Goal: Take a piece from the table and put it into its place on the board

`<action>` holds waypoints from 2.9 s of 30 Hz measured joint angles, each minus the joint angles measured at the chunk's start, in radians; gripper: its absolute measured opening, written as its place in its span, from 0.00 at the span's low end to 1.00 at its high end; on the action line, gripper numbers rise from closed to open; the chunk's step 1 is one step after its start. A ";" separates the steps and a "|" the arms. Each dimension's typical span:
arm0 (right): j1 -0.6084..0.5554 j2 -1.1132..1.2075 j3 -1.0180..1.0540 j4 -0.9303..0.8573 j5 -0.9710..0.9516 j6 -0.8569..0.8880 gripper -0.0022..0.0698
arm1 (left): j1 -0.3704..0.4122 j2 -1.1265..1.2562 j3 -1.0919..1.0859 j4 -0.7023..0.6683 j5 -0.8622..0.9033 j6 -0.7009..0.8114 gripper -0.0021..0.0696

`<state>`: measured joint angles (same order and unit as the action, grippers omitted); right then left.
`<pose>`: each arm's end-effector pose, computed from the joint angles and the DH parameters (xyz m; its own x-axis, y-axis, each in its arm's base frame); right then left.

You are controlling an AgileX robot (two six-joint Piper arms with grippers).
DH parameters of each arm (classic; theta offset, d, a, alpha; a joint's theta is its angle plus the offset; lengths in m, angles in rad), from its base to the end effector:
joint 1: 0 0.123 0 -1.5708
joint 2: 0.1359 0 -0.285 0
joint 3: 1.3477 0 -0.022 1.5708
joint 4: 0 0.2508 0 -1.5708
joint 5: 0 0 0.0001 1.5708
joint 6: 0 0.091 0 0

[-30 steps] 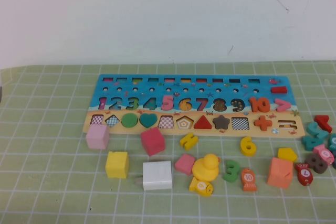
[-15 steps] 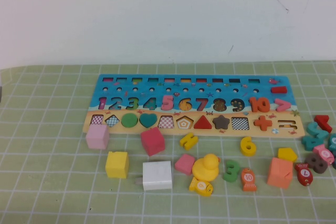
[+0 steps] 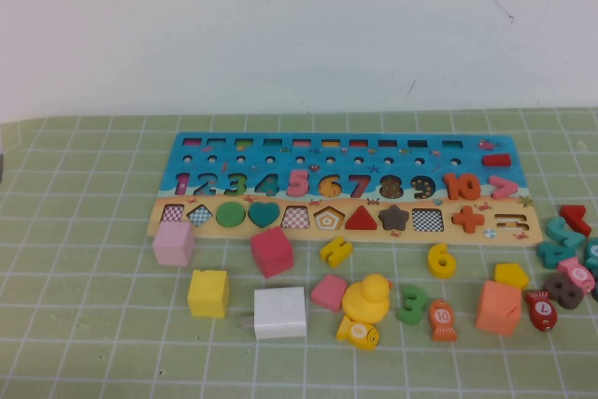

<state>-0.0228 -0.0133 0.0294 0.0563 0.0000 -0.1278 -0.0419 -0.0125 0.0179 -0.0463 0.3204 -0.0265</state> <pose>0.0565 -0.0013 0.2040 0.0692 -0.0730 -0.9949 0.0278 0.9971 -0.0713 0.0536 -0.0036 0.1789 -0.2392 -0.0604 -0.9691 0.0393 0.9966 -0.0718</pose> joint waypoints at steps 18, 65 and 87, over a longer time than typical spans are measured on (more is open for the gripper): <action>0.000 0.000 -0.067 0.169 -0.572 -0.051 0.03 | 0.000 0.000 0.000 0.000 0.000 0.000 0.03; 0.499 1.754 -1.386 0.053 0.896 0.004 0.03 | 0.000 0.000 0.000 0.000 0.000 0.000 0.03; 0.509 1.914 -1.389 -0.024 0.764 0.166 0.63 | 0.000 0.000 0.000 0.000 0.000 0.000 0.03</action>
<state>0.4859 1.9003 -1.3593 0.0326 0.7638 0.0383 -0.0419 -0.0125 0.0179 -0.0463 0.3204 -0.0265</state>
